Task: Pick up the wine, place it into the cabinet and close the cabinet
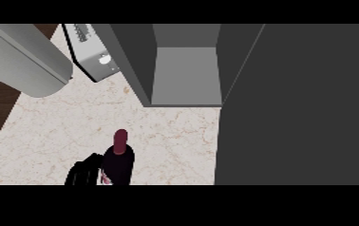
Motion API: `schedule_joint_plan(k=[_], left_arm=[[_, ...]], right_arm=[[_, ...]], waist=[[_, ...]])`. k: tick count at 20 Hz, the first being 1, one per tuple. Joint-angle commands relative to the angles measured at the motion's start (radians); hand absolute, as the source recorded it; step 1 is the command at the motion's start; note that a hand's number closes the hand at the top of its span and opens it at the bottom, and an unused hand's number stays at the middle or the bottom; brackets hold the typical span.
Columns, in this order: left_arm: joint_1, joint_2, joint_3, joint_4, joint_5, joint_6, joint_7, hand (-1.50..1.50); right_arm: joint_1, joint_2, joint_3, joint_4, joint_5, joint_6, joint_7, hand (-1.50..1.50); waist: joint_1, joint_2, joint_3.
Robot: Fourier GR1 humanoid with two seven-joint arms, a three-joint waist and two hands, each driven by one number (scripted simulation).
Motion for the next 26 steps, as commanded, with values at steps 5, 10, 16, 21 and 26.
schedule_joint_plan(k=[5,10,16,21,26], left_arm=[[0.124,0.029,-0.013,-0.394,-0.022,0.101,0.183,1.50],[0.106,0.035,-0.001,-0.624,0.008,0.200,0.346,1.50],[0.029,0.000,0.022,-0.758,-0.041,0.349,0.491,1.50],[0.008,-0.107,-0.046,-0.845,-0.119,0.486,0.597,1.50],[-0.186,-0.119,0.082,-0.750,-0.109,0.463,0.703,1.50]], right_arm=[[-0.044,-0.008,-0.019,0.009,-0.010,-0.021,0.032,-1.50],[-0.008,-0.002,-0.004,0.010,-0.007,0.012,-0.012,-1.50],[0.004,0.044,0.091,-0.014,0.090,-0.031,0.018,-1.50],[0.010,0.009,0.016,0.016,0.005,0.005,0.009,-1.50],[0.034,-0.001,-0.019,0.052,-0.023,0.045,-0.051,-1.50]], waist=[[0.004,0.001,0.000],[0.002,0.000,0.000],[0.002,0.000,-0.001],[-0.001,0.001,0.000],[-0.005,0.002,-0.001]])
